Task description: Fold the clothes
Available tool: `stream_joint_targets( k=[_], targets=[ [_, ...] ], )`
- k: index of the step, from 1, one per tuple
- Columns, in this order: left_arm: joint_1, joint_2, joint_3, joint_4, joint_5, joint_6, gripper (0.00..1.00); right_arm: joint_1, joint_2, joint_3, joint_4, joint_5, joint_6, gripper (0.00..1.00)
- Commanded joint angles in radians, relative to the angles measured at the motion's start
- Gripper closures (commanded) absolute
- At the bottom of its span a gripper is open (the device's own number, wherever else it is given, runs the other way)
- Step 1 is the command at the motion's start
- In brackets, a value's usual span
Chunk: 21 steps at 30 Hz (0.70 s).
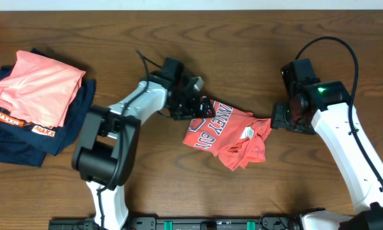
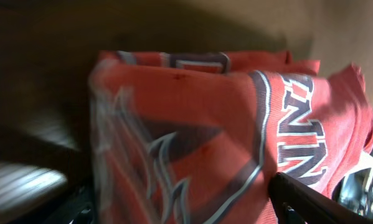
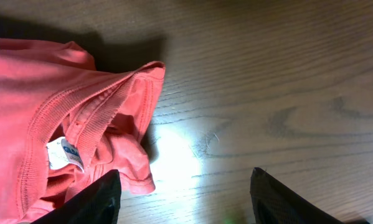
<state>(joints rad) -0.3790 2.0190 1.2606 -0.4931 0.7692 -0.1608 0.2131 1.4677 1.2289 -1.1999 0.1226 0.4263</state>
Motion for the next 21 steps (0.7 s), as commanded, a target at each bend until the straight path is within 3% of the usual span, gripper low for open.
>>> stream_joint_targets(
  k=[1, 5, 9, 12, 16, 21],
  targets=[
    [-0.039, 0.041, -0.005, 0.010, 0.053, 0.040, 0.16, -0.009, -0.008, 0.011, -0.005, -0.004, -0.016, 0.36],
    [-0.061, 0.069, -0.005, 0.040, 0.050, 0.055, 0.41, -0.010, -0.008, 0.011, -0.017, -0.003, -0.016, 0.37],
    [-0.048, 0.051, -0.002, 0.085, 0.050, 0.056, 0.93, -0.010, -0.008, 0.011, -0.031, -0.003, -0.016, 0.36],
    [-0.008, 0.011, 0.023, 0.079, 0.031, 0.078, 0.94, -0.010, -0.008, 0.011, -0.039, -0.003, -0.016, 0.37],
    [0.077, -0.109, 0.071, 0.009, -0.111, 0.063, 0.94, -0.010, -0.008, 0.011, -0.033, -0.040, -0.052, 0.37],
    [0.136, -0.268, 0.083, -0.056, -0.154, 0.002, 0.94, 0.005, -0.007, 0.011, 0.034, -0.447, -0.394, 0.34]
  ],
)
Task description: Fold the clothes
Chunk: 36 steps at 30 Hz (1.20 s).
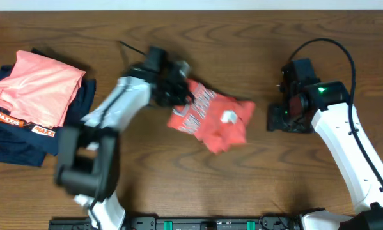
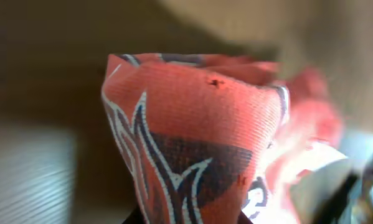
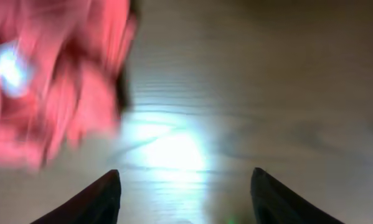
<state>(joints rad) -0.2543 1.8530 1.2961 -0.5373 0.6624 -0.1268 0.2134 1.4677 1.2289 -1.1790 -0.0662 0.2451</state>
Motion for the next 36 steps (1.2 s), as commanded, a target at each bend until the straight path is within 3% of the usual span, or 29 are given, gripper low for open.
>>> stream_joint_targets(
  k=[1, 13, 18, 27, 36],
  targets=[
    [0.011, -0.118, 0.048, -0.022, -0.047, -0.032, 0.94, 0.017, -0.005, 0.010, 0.026, -0.308, -0.235, 0.34],
    [0.012, -0.142, 0.048, -0.042, -0.047, -0.032, 0.94, 0.268, 0.111, -0.120, 0.417, -0.421, -0.182, 0.31],
    [0.043, -0.165, 0.064, -0.041, -0.047, -0.031, 0.94, 0.287, 0.148, -0.121, 0.428, -0.285, -0.084, 0.41],
    [0.332, -0.216, 0.182, -0.016, -0.047, -0.032, 0.94, 0.179, 0.078, -0.121, 0.325, -0.192, -0.060, 0.39],
    [0.694, -0.216, 0.195, 0.159, -0.047, -0.032, 0.94, 0.119, 0.063, -0.121, 0.224, -0.178, -0.071, 0.39]
  ],
)
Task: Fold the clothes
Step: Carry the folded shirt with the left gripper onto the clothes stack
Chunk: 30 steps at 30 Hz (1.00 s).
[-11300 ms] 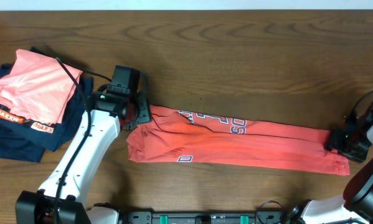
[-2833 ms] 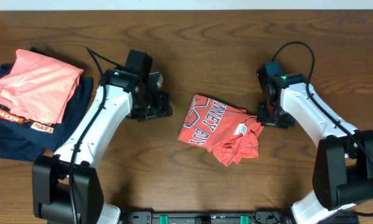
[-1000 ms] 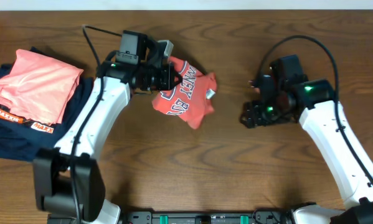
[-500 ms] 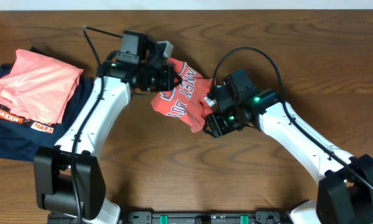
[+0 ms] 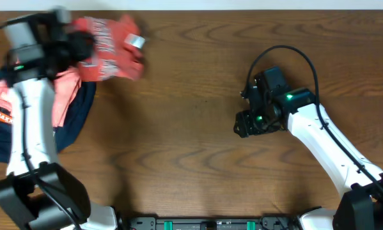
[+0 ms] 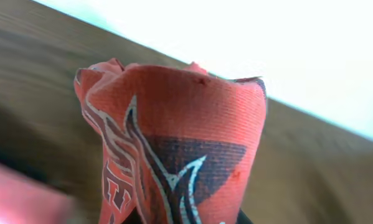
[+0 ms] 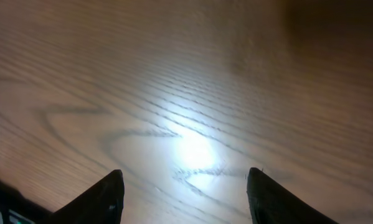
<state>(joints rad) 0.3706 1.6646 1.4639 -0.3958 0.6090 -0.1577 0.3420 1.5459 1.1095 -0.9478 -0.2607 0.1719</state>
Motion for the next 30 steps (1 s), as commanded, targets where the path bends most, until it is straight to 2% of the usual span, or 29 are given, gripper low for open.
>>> stream_joint_targets(
  k=[1, 9, 13, 17, 19, 22, 25, 28, 30],
  targets=[
    [0.119, -0.027, 0.027, 0.022, 0.006, -0.001, 0.94, -0.010, -0.015, -0.002, -0.012, 0.024, 0.003, 0.39],
    [0.370, -0.016, 0.025, -0.026, -0.038, 0.000, 0.93, -0.010, -0.015, -0.002, -0.014, 0.028, 0.003, 0.37],
    [0.438, -0.009, 0.022, -0.073, -0.162, 0.000, 0.89, -0.010, -0.015, -0.002, -0.018, 0.029, 0.003, 0.37],
    [0.480, 0.002, 0.013, -0.074, -0.177, 0.000, 0.89, -0.010, -0.015, -0.002, -0.029, 0.036, 0.003, 0.37],
    [0.490, 0.009, 0.013, -0.074, -0.177, 0.000, 0.76, -0.010, -0.015, -0.002, -0.036, 0.052, 0.003, 0.36],
    [0.495, 0.017, 0.013, -0.076, -0.188, 0.000, 0.52, -0.010, -0.015, -0.002, -0.040, 0.055, 0.003, 0.36],
    [0.495, 0.019, 0.013, -0.074, -0.222, 0.000, 0.37, -0.010, -0.015, -0.002, -0.041, 0.055, 0.003, 0.36],
    [0.495, 0.019, 0.013, -0.066, -0.238, -0.001, 0.29, -0.010, -0.015, -0.002, -0.041, 0.055, 0.003, 0.35],
    [0.495, 0.019, 0.013, -0.058, -0.240, -0.001, 0.28, -0.010, -0.014, -0.002, -0.040, 0.055, 0.003, 0.34]
  ],
)
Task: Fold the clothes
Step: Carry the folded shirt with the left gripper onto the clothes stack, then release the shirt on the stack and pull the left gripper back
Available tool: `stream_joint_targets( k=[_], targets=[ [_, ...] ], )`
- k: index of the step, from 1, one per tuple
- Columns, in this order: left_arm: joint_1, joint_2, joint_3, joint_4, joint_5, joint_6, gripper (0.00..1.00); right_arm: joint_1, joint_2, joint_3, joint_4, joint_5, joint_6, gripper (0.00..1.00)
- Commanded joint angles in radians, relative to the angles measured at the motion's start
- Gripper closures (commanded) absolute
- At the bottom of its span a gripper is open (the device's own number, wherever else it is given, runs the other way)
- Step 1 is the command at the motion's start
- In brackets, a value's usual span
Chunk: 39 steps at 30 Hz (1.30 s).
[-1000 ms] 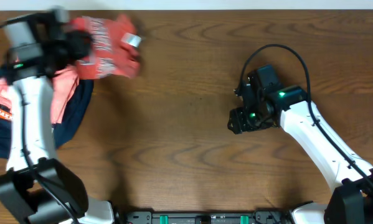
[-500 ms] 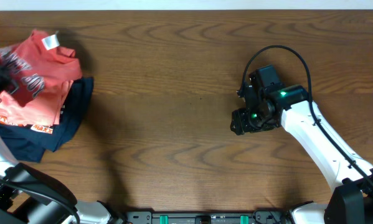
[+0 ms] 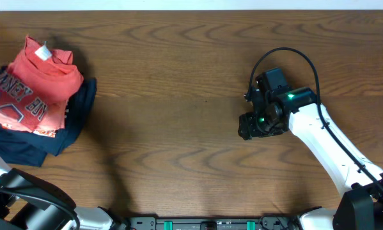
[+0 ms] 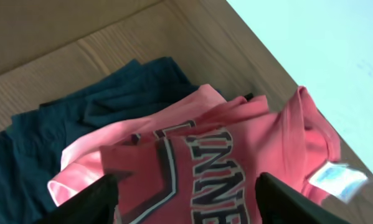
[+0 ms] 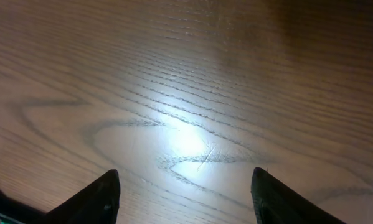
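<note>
The folded red shirt with dark lettering (image 3: pixel 34 89) lies on top of the pile at the table's far left, its white tag (image 3: pixel 44 53) toward the far edge. Under it are a pink shirt (image 4: pixel 105 162) and a navy garment (image 3: pixel 60 134). My left gripper (image 4: pixel 186 199) hangs open just above the red shirt (image 4: pixel 223 162), with nothing between its fingers; overhead it is nearly out of frame at the left edge. Over bare wood right of centre, my right gripper (image 3: pixel 252 128) is open and empty, as the right wrist view (image 5: pixel 186 199) confirms.
The wooden table (image 3: pixel 178 96) stretches between the pile and the right arm. A black cable (image 3: pixel 287 54) loops above the right wrist. The table's far edge (image 3: pixel 191 7) meets a pale wall.
My left gripper was shut on the red shirt, holding it up by the pile's far side. The shirt now lies on the pile and the gripper is open above it. The right arm barely shifted.
The red shirt lay folded mid-table, my left gripper at its left edge and the right gripper open by its right edge. Then the left gripper held it further left, then at the far-left pile, while the right gripper had drawn inward. Now it rests there, released.
</note>
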<state>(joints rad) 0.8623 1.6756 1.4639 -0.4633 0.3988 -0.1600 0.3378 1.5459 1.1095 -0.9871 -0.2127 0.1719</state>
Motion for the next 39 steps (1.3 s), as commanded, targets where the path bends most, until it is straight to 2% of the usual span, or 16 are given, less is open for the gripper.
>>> stream_joint_targets(
  k=[1, 6, 9, 12, 18, 24, 27, 32, 36, 37, 38, 39],
  targets=[
    [0.003, 0.008, 0.013, 0.014, -0.029, 0.000, 0.28, -0.006, -0.014, -0.002, -0.001, 0.007, 0.003, 0.34],
    [-0.002, 0.008, 0.013, 0.034, 0.053, -0.026, 0.29, -0.006, -0.014, -0.002, 0.000, 0.008, 0.003, 0.34],
    [-0.021, 0.008, 0.013, 0.039, 0.111, -0.026, 0.39, -0.006, -0.014, -0.002, -0.001, 0.023, 0.004, 0.33],
    [-0.044, 0.022, 0.013, 0.037, 0.109, -0.025, 0.50, -0.006, -0.014, -0.002, -0.001, 0.022, 0.004, 0.33],
    [-0.055, 0.123, 0.013, 0.043, 0.059, -0.026, 0.50, -0.006, -0.014, -0.002, -0.020, 0.022, 0.015, 0.33],
    [-0.051, 0.264, 0.013, 0.100, -0.066, -0.026, 0.49, -0.006, -0.014, -0.002, -0.050, 0.022, 0.015, 0.33],
    [-0.040, 0.317, 0.013, 0.104, -0.105, -0.044, 0.42, -0.006, -0.014, -0.002, -0.062, 0.022, 0.026, 0.33],
    [-0.021, 0.324, 0.013, 0.124, -0.051, -0.044, 0.28, -0.006, -0.014, -0.002, -0.068, 0.022, 0.034, 0.32],
    [-0.015, 0.276, 0.013, 0.189, 0.090, -0.044, 0.03, -0.006, -0.014, -0.002, -0.056, 0.023, 0.034, 0.32],
    [-0.015, 0.254, 0.013, 0.202, 0.117, -0.044, 0.02, -0.006, -0.014, -0.002, -0.052, 0.023, 0.034, 0.31],
    [-0.016, 0.232, 0.013, 0.213, 0.142, -0.046, 0.02, -0.006, -0.014, -0.002, -0.045, 0.024, 0.034, 0.29],
    [-0.019, 0.212, 0.013, 0.220, 0.160, -0.058, 0.02, -0.006, -0.014, -0.002, -0.035, 0.030, 0.033, 0.18]
  ],
)
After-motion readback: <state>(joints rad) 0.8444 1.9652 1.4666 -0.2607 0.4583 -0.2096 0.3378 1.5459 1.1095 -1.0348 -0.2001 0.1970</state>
